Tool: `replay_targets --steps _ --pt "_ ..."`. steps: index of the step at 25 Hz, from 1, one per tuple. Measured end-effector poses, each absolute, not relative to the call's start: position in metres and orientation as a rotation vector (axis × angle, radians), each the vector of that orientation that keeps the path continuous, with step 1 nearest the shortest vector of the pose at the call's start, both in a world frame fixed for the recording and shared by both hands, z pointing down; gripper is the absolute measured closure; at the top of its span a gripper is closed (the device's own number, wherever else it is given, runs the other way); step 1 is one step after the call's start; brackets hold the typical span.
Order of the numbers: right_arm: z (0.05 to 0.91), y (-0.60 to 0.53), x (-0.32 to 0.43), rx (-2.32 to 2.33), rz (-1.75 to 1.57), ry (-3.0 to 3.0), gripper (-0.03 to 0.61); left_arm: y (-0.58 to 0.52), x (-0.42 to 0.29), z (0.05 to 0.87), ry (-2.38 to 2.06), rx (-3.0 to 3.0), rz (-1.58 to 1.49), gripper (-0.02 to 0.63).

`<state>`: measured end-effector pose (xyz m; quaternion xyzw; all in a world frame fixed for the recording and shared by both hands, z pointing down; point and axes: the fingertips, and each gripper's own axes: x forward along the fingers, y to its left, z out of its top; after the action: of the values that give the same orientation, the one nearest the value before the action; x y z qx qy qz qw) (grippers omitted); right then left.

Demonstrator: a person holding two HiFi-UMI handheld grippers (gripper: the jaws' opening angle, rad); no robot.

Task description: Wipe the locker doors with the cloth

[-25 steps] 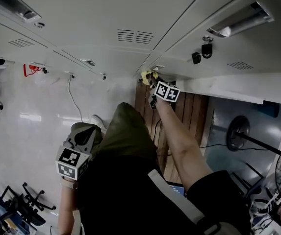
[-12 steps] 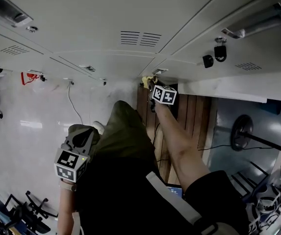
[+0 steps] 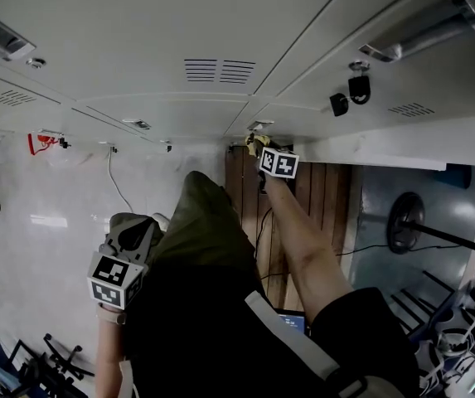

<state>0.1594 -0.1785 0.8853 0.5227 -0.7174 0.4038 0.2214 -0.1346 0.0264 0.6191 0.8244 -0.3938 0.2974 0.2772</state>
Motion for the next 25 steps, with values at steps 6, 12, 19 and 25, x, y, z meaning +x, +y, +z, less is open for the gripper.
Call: replay_targets --steps 6,12,19,25 --pt "0.886 -0.177 0.206 1.549 1.14 -1.847 0.488 0.025 -0.13 0.617 -1.047 2.215 0.803 0.604" --pt "0.886 -0.176 0.249 1.625 1.117 -1.741 0.488 0.021 -0.127 0.615 -1.046 2.219 0.809 0.604" --pt "0.868 -0.174 0.284 1.673 1.045 -1.679 0.488 0.022 -0.124 0.612 -1.027 2.235 0.8 0.604" --pt "0.835 -0.174 0.298 1.69 0.935 -1.674 0.488 0.025 -0.117 0.603 -1.001 2.243 0.781 0.604"
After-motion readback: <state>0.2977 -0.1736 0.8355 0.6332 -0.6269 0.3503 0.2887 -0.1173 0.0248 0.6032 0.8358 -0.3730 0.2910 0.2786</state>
